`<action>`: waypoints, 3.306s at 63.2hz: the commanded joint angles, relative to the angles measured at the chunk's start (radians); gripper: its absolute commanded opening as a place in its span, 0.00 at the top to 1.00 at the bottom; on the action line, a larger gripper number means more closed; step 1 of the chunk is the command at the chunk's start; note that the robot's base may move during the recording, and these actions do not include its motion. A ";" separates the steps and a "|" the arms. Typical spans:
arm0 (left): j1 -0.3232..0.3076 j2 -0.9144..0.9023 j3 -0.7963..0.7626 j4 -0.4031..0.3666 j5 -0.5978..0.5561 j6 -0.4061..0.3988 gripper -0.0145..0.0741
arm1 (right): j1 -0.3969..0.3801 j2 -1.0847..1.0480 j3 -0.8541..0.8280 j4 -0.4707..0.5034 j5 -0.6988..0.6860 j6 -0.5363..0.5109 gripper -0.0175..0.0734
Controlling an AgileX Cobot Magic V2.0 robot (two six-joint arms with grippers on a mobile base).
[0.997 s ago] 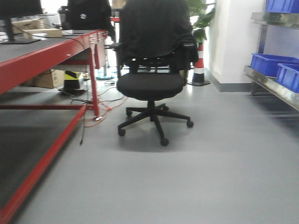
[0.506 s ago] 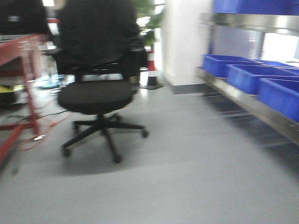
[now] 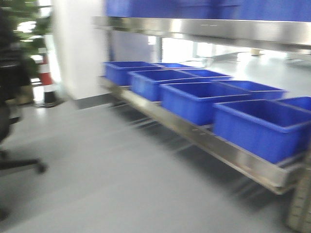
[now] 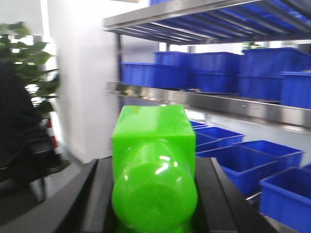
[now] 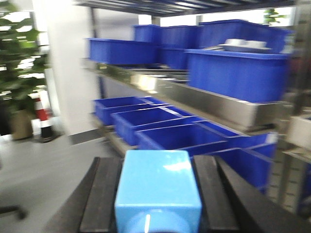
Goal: Grab block from conveyor and place in blue bin
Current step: 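Drive the base to the shelf of blue bins holding both blocks, then move both grippers with blocks over an open blue bin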
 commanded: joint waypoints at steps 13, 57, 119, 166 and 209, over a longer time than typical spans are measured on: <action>0.005 -0.004 0.001 -0.006 -0.015 -0.002 0.96 | 0.002 0.000 -0.002 0.003 -0.021 -0.004 0.98; 0.005 -0.004 0.001 -0.006 -0.015 -0.002 0.96 | 0.002 0.000 -0.002 0.003 -0.021 -0.004 0.98; 0.005 -0.004 0.001 -0.006 -0.015 -0.002 0.96 | 0.002 0.000 -0.002 0.003 -0.021 -0.004 0.98; 0.005 -0.004 0.001 -0.006 -0.015 -0.002 0.96 | 0.002 0.000 -0.002 0.003 -0.021 -0.004 0.98; 0.005 -0.004 0.001 -0.013 -0.069 -0.002 0.96 | 0.002 0.000 -0.002 0.005 -0.024 -0.004 0.98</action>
